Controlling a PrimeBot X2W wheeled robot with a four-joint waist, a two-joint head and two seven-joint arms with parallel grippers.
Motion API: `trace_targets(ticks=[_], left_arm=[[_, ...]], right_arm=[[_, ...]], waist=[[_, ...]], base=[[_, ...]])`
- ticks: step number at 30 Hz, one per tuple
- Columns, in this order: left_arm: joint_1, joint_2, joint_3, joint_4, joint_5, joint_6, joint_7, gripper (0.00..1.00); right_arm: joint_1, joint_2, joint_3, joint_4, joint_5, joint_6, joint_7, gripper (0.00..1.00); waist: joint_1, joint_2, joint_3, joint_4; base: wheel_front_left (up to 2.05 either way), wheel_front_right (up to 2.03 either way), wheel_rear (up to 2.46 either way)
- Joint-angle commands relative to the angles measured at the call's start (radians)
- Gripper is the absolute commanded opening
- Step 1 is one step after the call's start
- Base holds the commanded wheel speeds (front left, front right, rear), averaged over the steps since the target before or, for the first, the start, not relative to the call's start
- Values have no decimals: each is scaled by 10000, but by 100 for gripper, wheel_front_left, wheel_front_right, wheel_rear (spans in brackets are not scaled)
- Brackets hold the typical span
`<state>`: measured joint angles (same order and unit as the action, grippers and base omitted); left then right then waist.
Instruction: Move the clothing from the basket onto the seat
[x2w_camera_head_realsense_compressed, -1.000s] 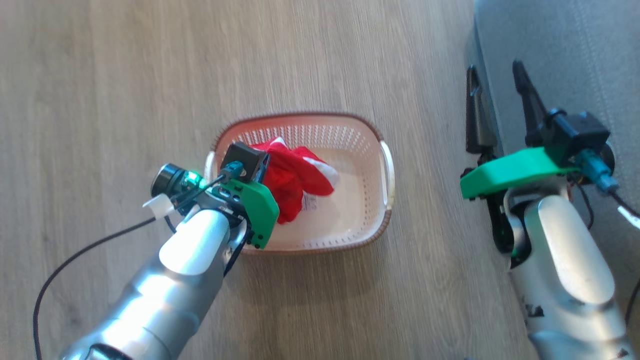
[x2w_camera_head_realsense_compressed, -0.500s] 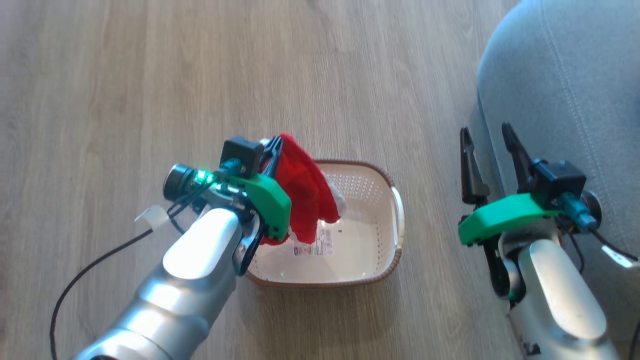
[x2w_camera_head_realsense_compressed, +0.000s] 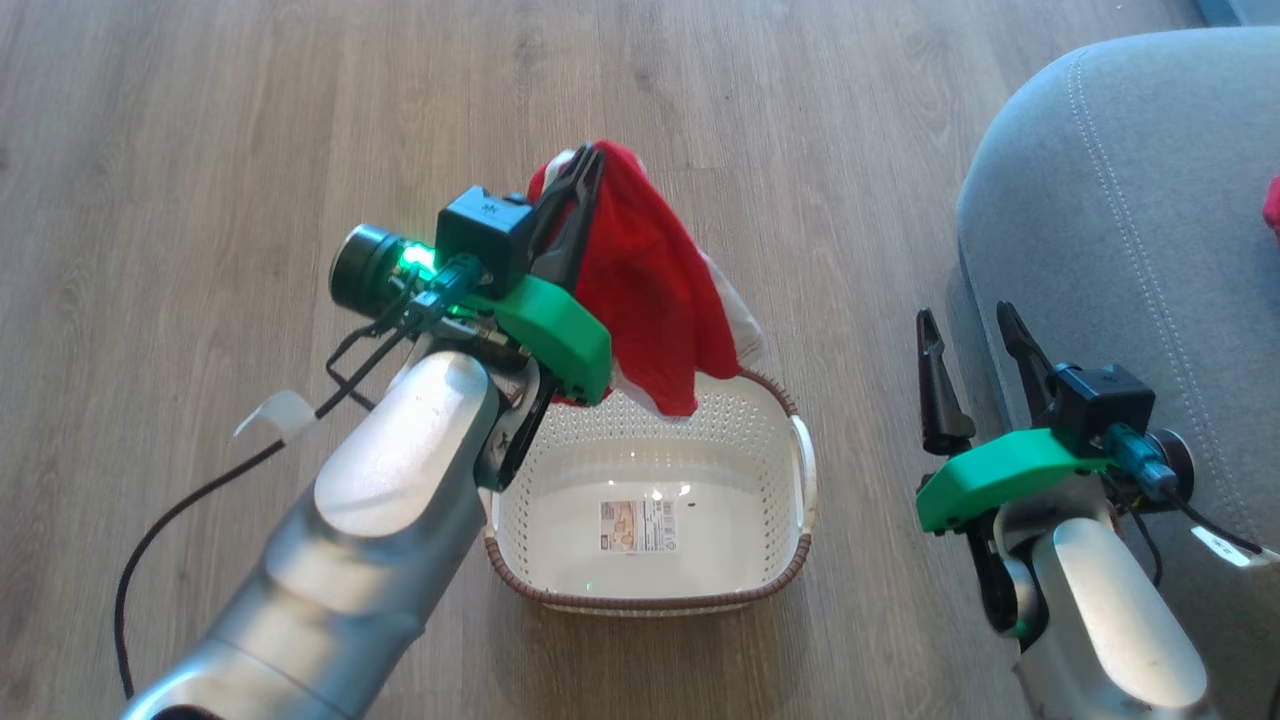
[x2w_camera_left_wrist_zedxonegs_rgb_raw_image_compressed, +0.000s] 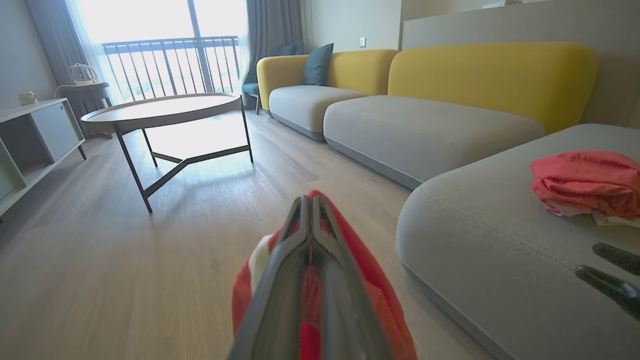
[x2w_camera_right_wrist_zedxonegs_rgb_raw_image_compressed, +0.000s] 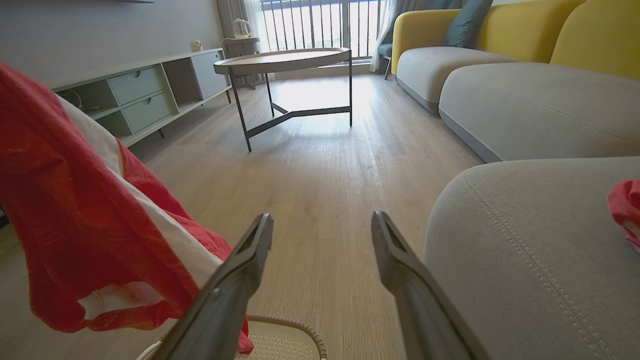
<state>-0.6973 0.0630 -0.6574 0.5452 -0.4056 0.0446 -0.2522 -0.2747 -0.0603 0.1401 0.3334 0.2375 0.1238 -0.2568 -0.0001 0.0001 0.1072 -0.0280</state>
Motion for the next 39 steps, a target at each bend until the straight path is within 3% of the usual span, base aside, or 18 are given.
trace_targets(ticks=[1, 23, 32, 39], left_arm=[[-616, 268, 458, -603, 104, 39, -94, 0], [-1742, 582, 396, -2835, 469, 200, 439, 0], [-1661, 564, 148, -2890, 498, 229, 509, 0], [-1652, 446, -141, -2839, 503, 156, 480, 0]], right_arm=[[-1, 40, 236, -259, 55, 69, -49, 100], [2, 89, 389, -462, 186, 69, -49, 100], [-670, -94, 1788, -2907, 573, 69, -49, 100], [-1482, -325, 2963, -2686, 508, 69, -49, 100]], waist=[[1, -1, -26, 5], [1, -1, 112, -57], [1, -1, 286, -24], [1, -1, 356, 84]], base=[[0, 0, 0], [0, 0, 0], [0, 0, 0], [0, 0, 0]])
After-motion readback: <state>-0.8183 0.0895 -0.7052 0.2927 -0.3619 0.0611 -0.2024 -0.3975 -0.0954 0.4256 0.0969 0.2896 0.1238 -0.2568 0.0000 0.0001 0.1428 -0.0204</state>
